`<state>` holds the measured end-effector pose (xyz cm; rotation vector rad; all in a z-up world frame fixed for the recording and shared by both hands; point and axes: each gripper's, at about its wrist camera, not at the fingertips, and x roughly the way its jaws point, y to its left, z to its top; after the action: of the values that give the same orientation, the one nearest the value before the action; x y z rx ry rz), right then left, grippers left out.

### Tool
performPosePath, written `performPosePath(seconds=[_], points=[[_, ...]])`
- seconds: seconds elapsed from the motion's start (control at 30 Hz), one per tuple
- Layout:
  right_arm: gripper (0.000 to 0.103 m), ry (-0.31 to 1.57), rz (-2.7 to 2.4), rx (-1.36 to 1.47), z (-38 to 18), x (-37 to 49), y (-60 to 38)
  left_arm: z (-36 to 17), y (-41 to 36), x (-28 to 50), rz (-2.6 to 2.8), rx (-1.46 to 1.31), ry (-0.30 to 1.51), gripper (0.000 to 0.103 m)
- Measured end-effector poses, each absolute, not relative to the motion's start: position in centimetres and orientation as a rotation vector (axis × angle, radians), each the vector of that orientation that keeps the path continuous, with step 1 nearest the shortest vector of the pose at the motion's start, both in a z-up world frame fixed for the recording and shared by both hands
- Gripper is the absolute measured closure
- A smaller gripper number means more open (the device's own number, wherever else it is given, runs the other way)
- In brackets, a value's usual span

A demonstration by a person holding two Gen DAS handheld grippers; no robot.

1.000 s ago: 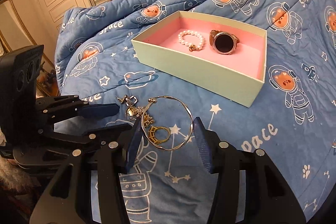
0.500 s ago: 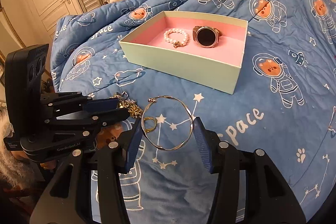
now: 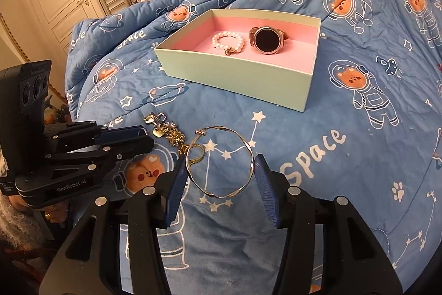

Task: Organize jewelry
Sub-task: 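Grasp the gold bangle with the right tool while the left tool grasps a small ring, then lower the bangle into the box and open the right tool while the left tool releases the ring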

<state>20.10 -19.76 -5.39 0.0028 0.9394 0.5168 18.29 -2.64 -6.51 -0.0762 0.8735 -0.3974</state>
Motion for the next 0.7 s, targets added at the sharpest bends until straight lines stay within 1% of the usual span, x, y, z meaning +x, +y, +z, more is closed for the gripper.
performPosePath(seconds=[0.37, 0.5, 0.7], points=[[0.053, 0.935, 0.571, 0.029, -3.5, 20.0, -18.7, -3.9, -2.4, 17.4, -0.409, -0.075, 0.826, 0.083], [0.053, 0.930, 0.588, 0.014, -2.0, 21.1, -18.2, -2.7, -2.6, 18.6, -0.423, -0.051, 0.817, 0.083], [0.053, 0.948, 0.582, -0.026, 0.2, 24.4, -18.1, -1.0, -2.0, 22.1, -0.425, -0.056, 0.863, 0.083]])
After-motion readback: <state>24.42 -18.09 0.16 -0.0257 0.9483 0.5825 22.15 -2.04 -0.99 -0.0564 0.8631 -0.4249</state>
